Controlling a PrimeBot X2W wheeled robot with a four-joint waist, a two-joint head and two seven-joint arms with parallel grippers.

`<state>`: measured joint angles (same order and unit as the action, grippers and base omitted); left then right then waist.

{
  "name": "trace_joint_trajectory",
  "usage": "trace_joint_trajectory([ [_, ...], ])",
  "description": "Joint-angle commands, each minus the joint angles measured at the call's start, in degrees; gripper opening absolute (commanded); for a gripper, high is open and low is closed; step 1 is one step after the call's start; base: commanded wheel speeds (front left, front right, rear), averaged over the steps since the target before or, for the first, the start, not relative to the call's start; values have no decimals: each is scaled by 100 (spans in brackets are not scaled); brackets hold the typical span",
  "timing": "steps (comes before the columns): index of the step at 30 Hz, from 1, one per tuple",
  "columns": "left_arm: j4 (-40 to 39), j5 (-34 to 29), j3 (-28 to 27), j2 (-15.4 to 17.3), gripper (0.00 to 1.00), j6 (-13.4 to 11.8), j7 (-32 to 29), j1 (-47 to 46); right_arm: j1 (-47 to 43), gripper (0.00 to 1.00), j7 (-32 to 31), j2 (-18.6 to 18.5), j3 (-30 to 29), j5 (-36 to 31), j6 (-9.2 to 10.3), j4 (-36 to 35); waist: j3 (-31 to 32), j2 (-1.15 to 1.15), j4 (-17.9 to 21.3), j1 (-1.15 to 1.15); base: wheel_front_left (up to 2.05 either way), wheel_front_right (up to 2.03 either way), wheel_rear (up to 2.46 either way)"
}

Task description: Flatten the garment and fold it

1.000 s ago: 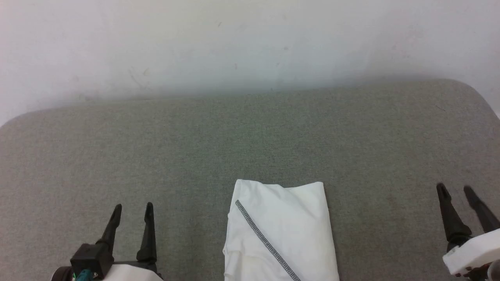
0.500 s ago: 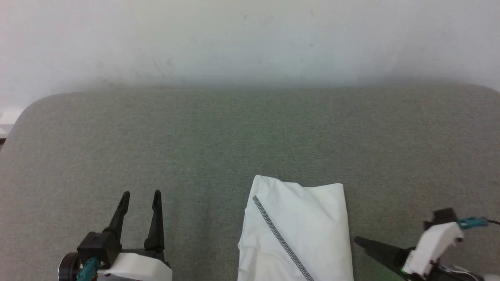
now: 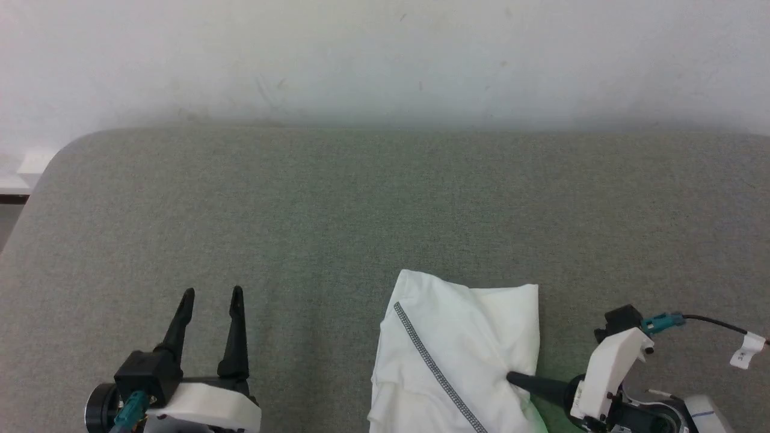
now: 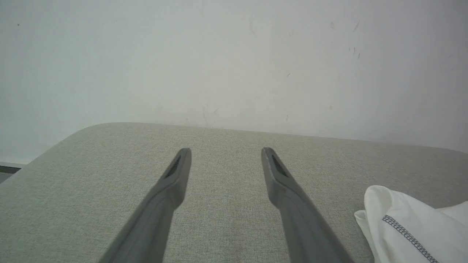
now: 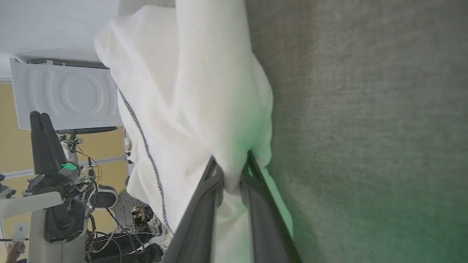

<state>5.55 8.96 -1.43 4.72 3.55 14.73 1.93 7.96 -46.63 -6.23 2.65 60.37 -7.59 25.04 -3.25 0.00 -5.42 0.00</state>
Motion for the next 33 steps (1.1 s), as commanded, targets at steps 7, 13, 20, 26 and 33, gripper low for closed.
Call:
trace_joint_trajectory([
  [7, 0, -89, -44, -34, 100, 75, 27, 152, -39, 0, 746, -1156, 1128, -1362, 10, -956, 268, 0, 576, 0, 0, 0, 0],
  [13, -76, -83, -53, -61, 100, 83, 27, 186, 205, 0, 642, -2177, 1754, -2670, 10, -1269, 187, 0, 1278, 0, 0, 0, 0],
  [20, -235, -141, -57, -70, 100, 88, 27, -4, 715, 0, 550, -2744, 1896, -3301, 10, -1190, -327, 0, 2047, 0, 0, 0, 0],
  [26, -249, -294, 94, 60, 100, 158, 27, -547, 1278, 0, 1063, -3033, 1663, -3523, 10, -456, -1035, 0, 2462, 0, 0, 0, 0],
  [33, -242, -439, 291, 242, 100, 219, 27, -1226, 2030, 0, 2315, -2758, 959, -3611, 10, 751, -1661, 0, 2484, 0, 0, 0, 0],
])
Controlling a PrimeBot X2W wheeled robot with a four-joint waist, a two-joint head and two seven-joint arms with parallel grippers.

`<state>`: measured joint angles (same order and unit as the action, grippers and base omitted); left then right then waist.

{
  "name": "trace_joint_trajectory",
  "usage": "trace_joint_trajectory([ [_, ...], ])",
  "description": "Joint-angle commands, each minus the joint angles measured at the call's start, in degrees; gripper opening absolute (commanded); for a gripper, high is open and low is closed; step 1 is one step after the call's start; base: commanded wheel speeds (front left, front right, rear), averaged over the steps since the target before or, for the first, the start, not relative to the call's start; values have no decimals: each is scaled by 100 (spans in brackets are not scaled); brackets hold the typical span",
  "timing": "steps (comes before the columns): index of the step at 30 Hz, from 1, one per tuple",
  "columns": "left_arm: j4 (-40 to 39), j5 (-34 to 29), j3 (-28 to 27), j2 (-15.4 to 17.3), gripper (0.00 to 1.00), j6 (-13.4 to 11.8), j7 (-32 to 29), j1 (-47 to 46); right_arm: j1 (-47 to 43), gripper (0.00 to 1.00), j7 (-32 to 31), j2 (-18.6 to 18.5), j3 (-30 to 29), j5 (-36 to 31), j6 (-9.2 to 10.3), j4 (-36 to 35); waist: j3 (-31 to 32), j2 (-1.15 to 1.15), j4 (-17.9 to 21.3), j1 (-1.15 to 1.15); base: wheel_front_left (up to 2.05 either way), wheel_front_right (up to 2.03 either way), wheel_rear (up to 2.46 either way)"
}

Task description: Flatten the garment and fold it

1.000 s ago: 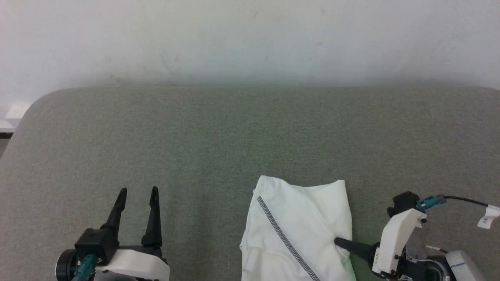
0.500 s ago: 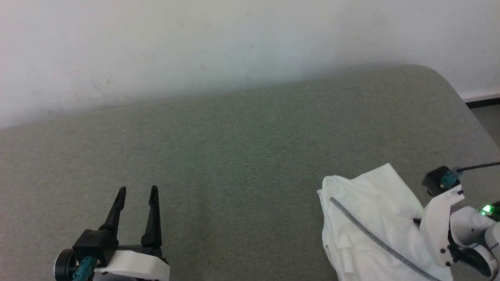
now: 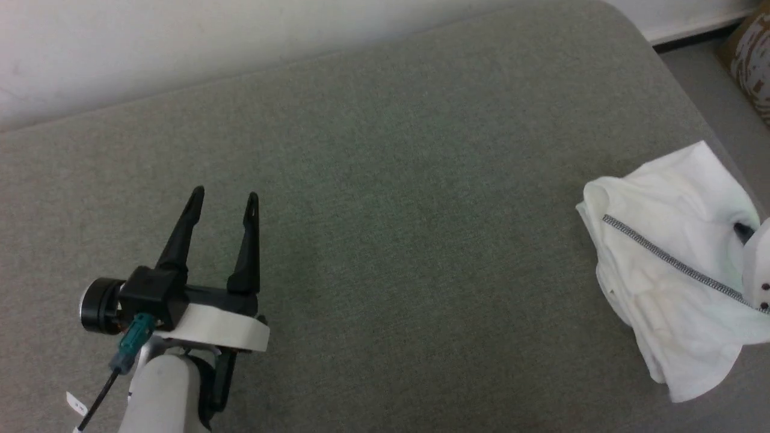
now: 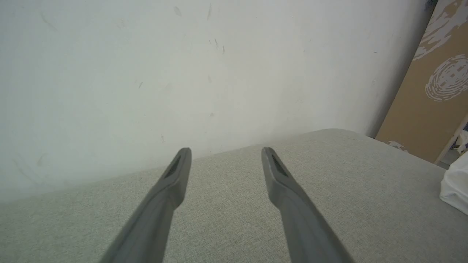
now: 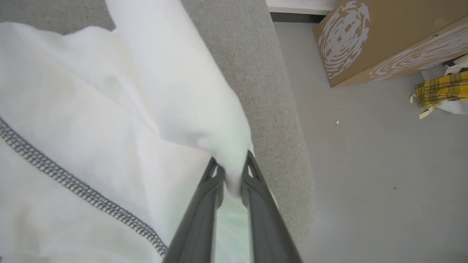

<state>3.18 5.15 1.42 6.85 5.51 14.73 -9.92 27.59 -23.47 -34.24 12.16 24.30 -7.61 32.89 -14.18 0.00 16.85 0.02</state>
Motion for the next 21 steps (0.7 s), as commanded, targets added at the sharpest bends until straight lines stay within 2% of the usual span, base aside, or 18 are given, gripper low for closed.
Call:
trace_joint_trajectory([
  [1, -2, -70, 33, 35, 100, 28, 27, -99, 147, 0, 161, 122, -91, 14, 12, 145, -614, 0, 239, -2, 0, 0, 0],
  [2, 5, -78, 59, 38, 100, 32, 27, -147, 211, 0, 289, 184, -155, 11, 12, 323, -650, 0, 216, -2, 0, 0, 0],
  [3, 16, -83, 83, 39, 100, 35, 27, -186, 266, 24, 430, 229, -197, -2, 12, 481, -673, 0, 191, -2, 0, 0, 0],
  [4, 30, -79, 99, 33, 100, 37, 27, -217, 316, 49, 595, 267, -267, -13, 12, 644, -685, 0, 164, -2, 0, 0, 0],
  [5, 43, -72, 107, 24, 100, 33, 27, -239, 349, 100, 731, 287, -330, -42, 12, 829, -688, 0, 137, -2, 0, 0, 0],
  [9, 90, -9, 99, -35, 100, 7, 27, -229, 369, 100, 1454, 329, -534, -126, 12, 1339, -580, 0, -3, -2, 0, 0, 0],
  [14, 153, 86, 17, -109, 100, -37, 27, -5, 104, 100, 2254, 318, -737, -297, 12, 1549, -163, 0, -180, -2, 0, 0, 0],
  [17, 189, 143, -40, -159, 100, -65, 27, 217, -234, 100, 2795, 411, -961, -447, 12, 1356, 180, 0, -303, -2, 0, 0, 0],
  [21, 174, 236, -117, -225, 100, -91, 27, 527, -902, 100, 3269, 776, -1335, -659, 12, 732, 556, 0, -476, -2, 0, 0, 0],
])
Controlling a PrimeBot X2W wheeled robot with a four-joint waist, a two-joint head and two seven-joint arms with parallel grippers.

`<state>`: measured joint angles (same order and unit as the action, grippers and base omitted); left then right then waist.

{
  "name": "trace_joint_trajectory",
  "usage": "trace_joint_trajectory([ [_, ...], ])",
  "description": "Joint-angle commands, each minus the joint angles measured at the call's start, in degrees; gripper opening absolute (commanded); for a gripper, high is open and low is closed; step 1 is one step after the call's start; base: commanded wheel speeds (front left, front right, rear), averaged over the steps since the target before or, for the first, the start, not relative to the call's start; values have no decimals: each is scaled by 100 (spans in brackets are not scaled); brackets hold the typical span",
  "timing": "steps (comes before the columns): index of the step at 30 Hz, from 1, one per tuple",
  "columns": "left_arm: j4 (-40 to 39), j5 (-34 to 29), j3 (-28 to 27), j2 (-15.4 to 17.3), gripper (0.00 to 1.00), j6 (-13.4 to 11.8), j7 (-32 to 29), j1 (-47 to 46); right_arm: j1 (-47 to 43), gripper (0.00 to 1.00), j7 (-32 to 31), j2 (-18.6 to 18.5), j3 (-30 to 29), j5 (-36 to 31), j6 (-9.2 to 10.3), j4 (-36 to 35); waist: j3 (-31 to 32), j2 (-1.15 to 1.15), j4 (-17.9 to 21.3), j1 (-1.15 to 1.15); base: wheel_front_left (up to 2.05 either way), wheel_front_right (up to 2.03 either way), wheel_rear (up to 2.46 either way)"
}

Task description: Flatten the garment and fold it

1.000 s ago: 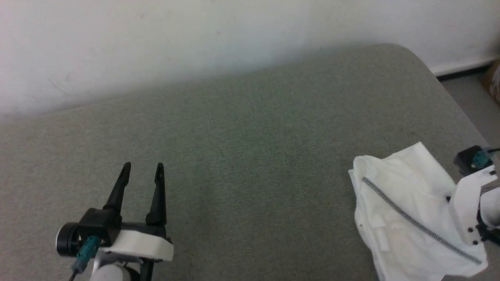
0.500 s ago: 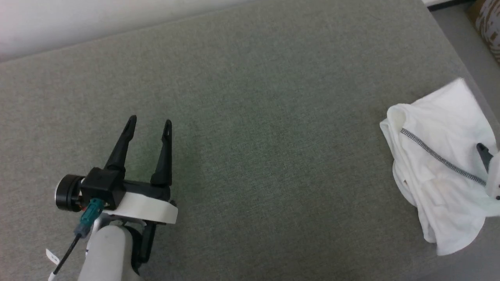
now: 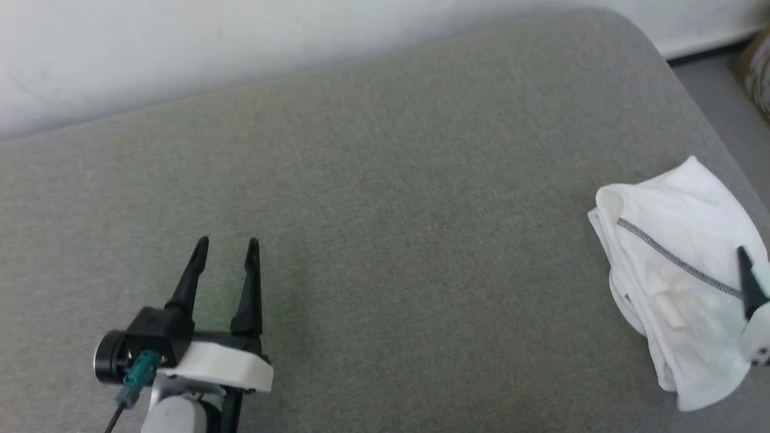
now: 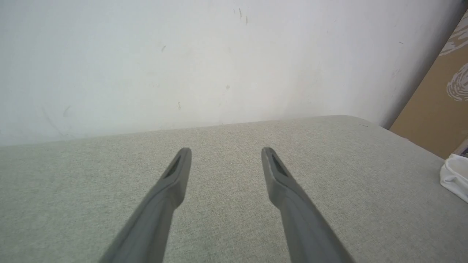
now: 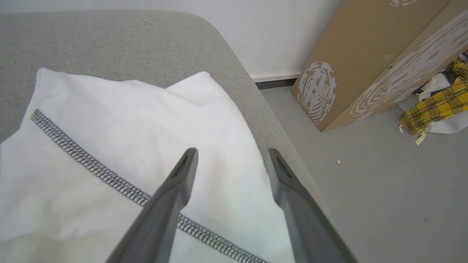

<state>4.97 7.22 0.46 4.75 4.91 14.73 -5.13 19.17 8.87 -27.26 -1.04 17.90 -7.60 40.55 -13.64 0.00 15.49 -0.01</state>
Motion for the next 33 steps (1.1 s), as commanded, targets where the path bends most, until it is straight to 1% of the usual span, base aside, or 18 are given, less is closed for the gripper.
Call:
trace_joint_trajectory([
  [1, -9, 51, -31, -30, 100, -30, 27, 113, -236, 100, 108, 179, -144, -89, 11, -216, 582, 0, -391, 1, 0, 0, 0],
  [4, 2, 76, -32, -65, 100, -25, 27, 262, -733, 100, 200, 574, -440, -281, 11, -829, 761, 0, -574, 1, 0, 0, 0],
  [7, 26, 99, -18, -92, 100, -10, 27, 356, -1127, 100, 240, 1010, -582, -457, 11, -1508, 918, 0, -785, 1, 0, 0, 0],
  [11, 69, 136, -8, -121, 100, 9, 27, 459, -1548, 100, 226, 1537, -604, -613, 11, -2306, 1099, 0, -1098, 1, 0, 0, 0],
  [16, 62, 103, -106, -131, 100, 22, 27, 575, -1774, 100, 142, 2028, -381, -761, 11, -3037, 1248, 0, -1395, 1, 0, 0, 0],
  [19, 30, 84, -230, -113, 100, 30, 27, 632, -1826, 100, 87, 2207, -195, -787, 11, -3370, 1294, 0, -1497, 1, 0, 0, 0],
  [25, 10, 58, -467, -3, 100, 72, 27, 821, -2186, 100, 5, 2346, 77, -1047, 11, -3877, 1419, 0, -1604, 1, 0, 0, 0],
  [28, 35, 20, -503, 48, 100, 97, 27, 970, -2441, 100, -52, 2381, 100, -1216, 11, -4000, 1493, 0, -1611, 1, 0, 0, 0],
  [33, 172, -10, -482, 98, 100, 138, 27, 1231, -2728, 100, -151, 2420, 133, -1285, 11, -4087, 1599, 0, -1560, 1, 0, 0, 0],
])
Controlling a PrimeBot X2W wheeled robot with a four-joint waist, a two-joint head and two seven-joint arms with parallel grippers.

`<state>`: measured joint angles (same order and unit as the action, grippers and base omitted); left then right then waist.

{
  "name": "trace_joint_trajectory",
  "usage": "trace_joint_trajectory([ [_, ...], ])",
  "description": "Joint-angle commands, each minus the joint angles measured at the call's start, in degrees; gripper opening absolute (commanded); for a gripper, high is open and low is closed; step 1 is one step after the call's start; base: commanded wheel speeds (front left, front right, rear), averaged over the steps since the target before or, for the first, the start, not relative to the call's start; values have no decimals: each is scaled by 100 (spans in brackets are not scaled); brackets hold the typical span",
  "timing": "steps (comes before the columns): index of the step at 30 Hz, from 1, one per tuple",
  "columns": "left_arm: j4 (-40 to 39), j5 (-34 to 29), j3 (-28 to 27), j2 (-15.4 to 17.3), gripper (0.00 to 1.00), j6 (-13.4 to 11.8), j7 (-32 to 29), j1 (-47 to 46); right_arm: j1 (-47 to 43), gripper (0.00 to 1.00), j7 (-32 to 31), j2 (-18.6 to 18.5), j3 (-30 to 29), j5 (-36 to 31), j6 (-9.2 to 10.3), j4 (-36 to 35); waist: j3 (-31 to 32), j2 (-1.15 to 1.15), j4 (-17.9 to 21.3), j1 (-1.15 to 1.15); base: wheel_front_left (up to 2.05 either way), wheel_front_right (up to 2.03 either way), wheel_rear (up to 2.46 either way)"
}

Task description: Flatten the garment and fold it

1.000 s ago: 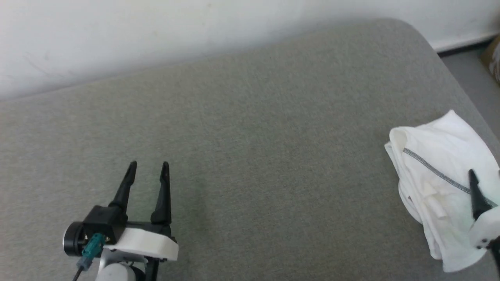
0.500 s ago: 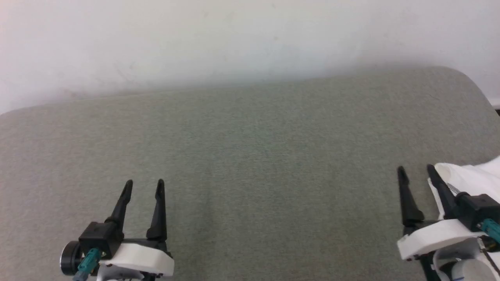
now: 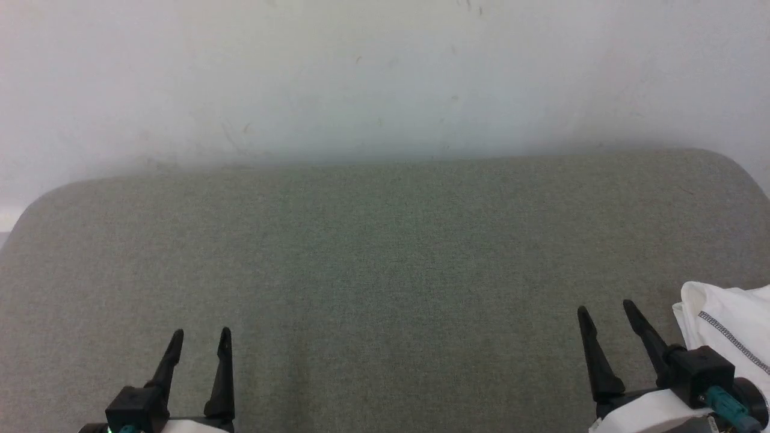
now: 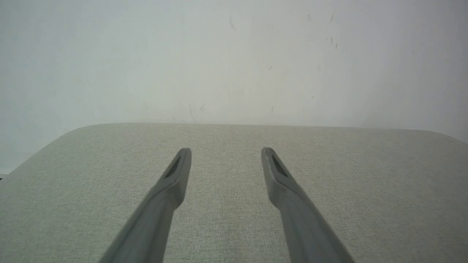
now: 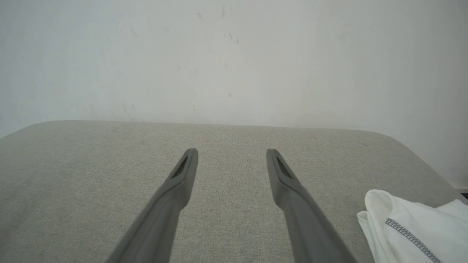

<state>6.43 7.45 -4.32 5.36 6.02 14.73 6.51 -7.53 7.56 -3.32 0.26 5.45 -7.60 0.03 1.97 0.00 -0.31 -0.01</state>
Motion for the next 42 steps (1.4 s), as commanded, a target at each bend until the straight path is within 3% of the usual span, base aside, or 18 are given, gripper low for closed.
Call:
trace_joint_trajectory([
  [1, 57, -38, 7, 45, 100, 34, 27, 108, -83, 100, -43, 29, 1, -39, 11, -40, 52, 0, 26, 1, 0, 0, 0],
  [14, 268, -108, 62, 116, 100, 68, 27, 97, -35, 100, -107, 43, 92, 67, 11, -52, 41, 0, 27, 1, 0, 0, 0],
  [15, 257, -76, 54, 76, 0, 49, -2, 116, -70, 0, -139, 22, 86, 67, 0, -23, 41, 0, 27, 1, 0, 0, 0],
  [42, 75, -210, 129, 2, 0, -81, -303, -38, 94, 0, -270, 23, 62, -58, 1, -15, -7, 0, 28, 1, 0, 0, 0],
])
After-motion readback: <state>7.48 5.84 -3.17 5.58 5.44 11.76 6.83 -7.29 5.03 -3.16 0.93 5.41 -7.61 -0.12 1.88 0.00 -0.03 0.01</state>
